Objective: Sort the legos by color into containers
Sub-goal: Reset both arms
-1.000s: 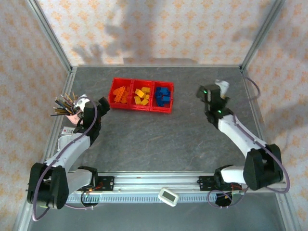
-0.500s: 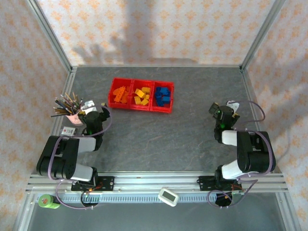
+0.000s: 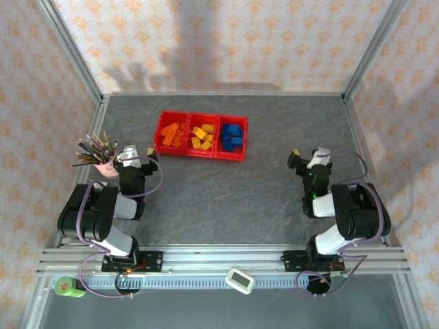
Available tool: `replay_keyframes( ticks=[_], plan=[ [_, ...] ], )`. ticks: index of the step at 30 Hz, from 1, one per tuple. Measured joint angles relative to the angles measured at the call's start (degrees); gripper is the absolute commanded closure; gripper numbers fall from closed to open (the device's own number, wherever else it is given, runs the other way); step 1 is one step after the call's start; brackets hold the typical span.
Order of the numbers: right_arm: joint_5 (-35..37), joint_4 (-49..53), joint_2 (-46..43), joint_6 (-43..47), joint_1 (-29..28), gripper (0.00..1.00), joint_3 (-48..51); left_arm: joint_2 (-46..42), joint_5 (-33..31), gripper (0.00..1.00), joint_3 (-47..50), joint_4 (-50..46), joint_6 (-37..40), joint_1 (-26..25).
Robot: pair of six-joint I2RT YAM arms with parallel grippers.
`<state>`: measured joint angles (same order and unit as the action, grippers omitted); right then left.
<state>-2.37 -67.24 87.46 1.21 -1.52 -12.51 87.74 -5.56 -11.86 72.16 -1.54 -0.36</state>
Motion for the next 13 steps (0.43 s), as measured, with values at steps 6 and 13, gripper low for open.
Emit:
replay_keyframes(
  ticks=[6,13],
  plan=[
    [0.02,-0.15,0.0,0.22,-0.11,0.0,0.0,0.0,0.48,0.0,0.0,0.39,0.0,0.0],
    [0.0,-0.15,0.02,0.42,-0.11,0.0,-0.46,0.0,0.52,0.0,0.0,0.46,0.0,0.0]
  ],
)
